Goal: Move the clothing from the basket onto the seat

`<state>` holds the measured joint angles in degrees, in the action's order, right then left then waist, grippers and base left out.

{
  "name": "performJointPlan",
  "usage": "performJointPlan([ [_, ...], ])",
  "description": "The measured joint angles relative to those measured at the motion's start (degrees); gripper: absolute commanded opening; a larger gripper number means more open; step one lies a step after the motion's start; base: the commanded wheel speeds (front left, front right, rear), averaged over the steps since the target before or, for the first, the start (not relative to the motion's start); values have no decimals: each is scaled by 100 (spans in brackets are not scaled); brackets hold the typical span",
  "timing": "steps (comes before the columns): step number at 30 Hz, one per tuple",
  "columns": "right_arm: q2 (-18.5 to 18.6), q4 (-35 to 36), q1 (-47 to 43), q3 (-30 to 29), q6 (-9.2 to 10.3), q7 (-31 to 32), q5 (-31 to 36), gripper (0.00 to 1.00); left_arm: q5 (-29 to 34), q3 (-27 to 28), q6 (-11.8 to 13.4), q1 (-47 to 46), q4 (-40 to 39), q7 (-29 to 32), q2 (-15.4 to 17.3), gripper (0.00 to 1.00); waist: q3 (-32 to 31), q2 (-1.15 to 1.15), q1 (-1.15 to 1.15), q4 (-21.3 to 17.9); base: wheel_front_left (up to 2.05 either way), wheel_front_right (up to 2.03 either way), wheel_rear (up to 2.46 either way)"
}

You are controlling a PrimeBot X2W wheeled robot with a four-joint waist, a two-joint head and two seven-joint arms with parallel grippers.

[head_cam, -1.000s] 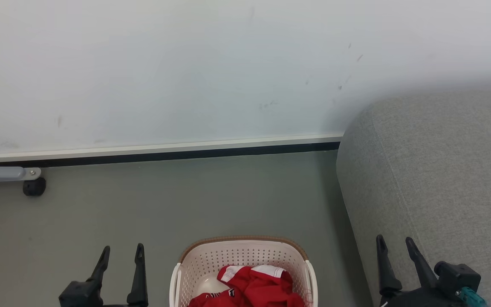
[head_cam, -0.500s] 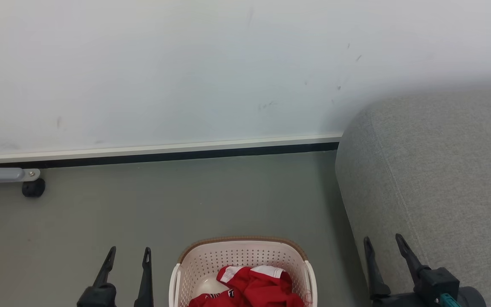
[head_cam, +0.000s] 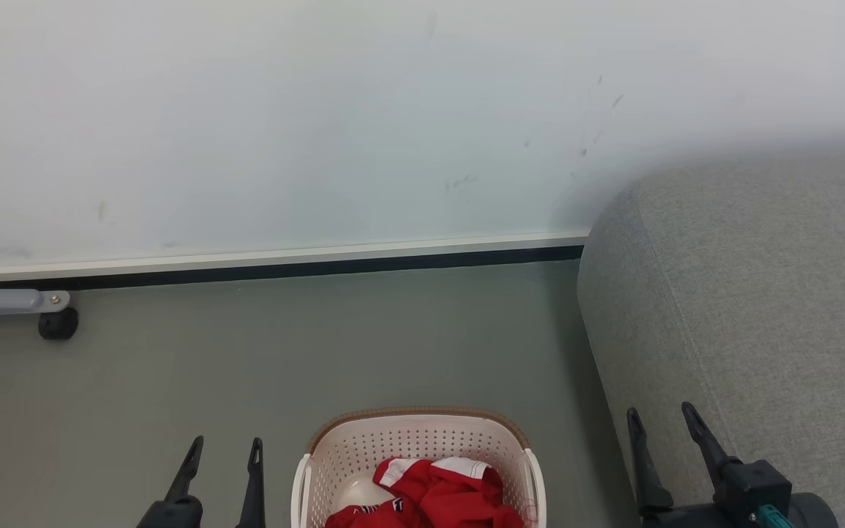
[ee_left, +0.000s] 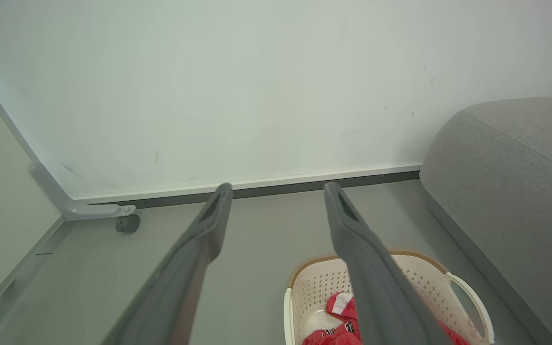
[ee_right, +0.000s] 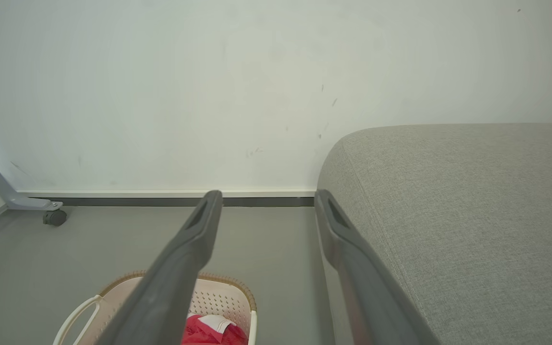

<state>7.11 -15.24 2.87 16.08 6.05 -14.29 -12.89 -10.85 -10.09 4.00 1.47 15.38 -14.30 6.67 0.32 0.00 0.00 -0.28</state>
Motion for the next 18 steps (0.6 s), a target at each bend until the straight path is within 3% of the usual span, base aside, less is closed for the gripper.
performJointPlan([
  [18, -18, 29, -49, -18, -9, 0, 91, 100, 23, 60, -48, 1, 1, 0, -8, 100, 43, 0, 0, -19, 0, 0, 0],
])
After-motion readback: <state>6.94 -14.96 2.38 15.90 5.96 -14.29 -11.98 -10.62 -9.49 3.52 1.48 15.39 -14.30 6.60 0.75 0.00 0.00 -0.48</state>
